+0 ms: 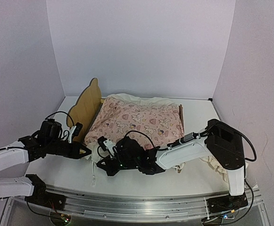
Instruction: Set up the pet bed
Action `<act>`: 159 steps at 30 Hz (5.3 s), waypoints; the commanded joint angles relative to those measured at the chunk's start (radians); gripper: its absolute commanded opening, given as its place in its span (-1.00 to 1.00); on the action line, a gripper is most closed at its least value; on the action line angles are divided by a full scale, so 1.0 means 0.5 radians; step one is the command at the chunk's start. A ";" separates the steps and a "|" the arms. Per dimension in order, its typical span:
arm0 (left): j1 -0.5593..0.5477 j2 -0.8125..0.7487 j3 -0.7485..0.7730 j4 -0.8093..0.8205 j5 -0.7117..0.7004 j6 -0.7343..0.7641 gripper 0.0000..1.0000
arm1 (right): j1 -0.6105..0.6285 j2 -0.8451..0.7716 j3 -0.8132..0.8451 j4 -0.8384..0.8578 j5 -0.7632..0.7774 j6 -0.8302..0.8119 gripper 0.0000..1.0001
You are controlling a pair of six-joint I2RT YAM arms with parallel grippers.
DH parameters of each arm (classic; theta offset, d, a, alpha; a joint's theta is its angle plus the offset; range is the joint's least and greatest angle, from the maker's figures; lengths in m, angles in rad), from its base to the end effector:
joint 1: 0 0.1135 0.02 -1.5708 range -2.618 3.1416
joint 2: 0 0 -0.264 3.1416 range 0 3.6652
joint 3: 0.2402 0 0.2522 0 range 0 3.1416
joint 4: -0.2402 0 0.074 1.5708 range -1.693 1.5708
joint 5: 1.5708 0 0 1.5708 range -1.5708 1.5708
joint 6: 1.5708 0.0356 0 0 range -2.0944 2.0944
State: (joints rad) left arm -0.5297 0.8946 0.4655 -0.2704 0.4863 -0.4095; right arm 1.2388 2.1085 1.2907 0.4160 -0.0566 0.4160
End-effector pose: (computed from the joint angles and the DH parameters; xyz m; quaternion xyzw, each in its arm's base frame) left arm 0.1497 -0.1069 0.2041 0.1543 0.8722 -0.3800 0.2665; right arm 0.1504 0.4425 0.1597 -0.3477 0.7579 0.4220 0.3559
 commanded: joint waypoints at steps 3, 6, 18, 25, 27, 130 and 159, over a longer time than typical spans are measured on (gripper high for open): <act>-0.041 -0.079 -0.113 -0.074 -0.135 -0.245 -0.70 | 0.002 0.081 0.112 0.006 0.113 -0.097 -1.00; -0.084 -0.063 -0.117 -0.128 -0.237 -0.321 -0.68 | -0.002 0.125 0.162 0.006 0.113 -0.111 -1.00; -0.128 -0.090 -0.249 -0.233 -0.527 -0.689 -0.50 | -0.020 0.250 0.333 0.009 0.073 -0.222 -1.00; 0.147 -0.023 -0.376 -0.081 -0.561 -0.816 -0.38 | -0.029 0.276 0.312 0.084 0.041 -0.231 -1.00; 0.151 0.027 -0.373 0.018 -0.565 -0.783 -0.35 | -0.035 0.279 0.301 0.121 0.035 -0.240 -1.00; 0.203 0.334 -0.356 0.750 -0.466 -0.423 -0.92 | -0.127 0.717 0.822 0.193 0.129 -0.152 -1.00; 0.271 0.269 -0.326 0.837 -0.579 -0.116 -0.32 | 0.010 0.051 0.542 -0.797 0.191 -0.370 0.14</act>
State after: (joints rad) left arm -0.3981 1.0536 0.2729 0.1223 0.2295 -0.5256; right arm 1.2347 2.3418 1.5906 0.1946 0.0497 0.2877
